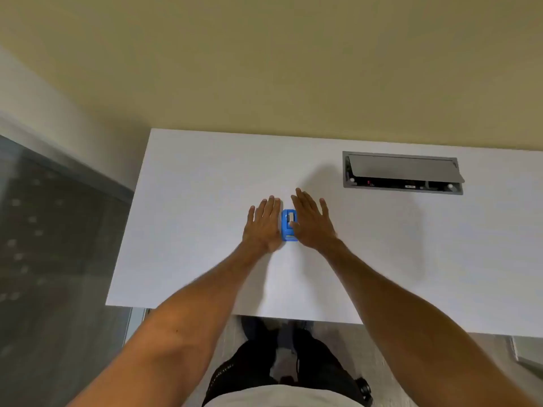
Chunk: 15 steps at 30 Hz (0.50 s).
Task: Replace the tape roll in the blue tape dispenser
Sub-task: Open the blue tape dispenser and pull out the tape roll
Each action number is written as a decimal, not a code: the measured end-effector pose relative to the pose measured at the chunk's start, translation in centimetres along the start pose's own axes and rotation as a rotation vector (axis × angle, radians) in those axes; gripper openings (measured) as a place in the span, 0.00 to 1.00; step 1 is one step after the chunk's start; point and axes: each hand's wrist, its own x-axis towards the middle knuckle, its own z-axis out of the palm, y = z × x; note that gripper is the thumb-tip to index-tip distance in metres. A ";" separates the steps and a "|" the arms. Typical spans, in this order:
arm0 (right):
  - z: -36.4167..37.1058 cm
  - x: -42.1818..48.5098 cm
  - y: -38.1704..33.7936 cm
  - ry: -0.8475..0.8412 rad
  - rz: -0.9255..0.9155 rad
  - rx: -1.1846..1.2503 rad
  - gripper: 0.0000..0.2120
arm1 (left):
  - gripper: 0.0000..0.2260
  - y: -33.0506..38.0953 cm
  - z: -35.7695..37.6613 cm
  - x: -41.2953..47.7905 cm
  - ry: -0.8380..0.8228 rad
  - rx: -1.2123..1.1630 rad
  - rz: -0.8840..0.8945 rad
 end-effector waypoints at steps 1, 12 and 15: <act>0.3 0.0 0.1 -0.024 -0.003 -0.019 0.33 | 0.40 0.1 0.2 0.0 -0.029 0.005 -0.001; 2.5 0.8 1.5 -0.064 -0.044 0.074 0.30 | 0.38 0.2 2.1 0.7 -0.020 -0.043 0.050; 2.9 1.2 1.6 -0.056 -0.051 0.084 0.31 | 0.37 0.1 2.8 0.8 -0.025 -0.063 0.045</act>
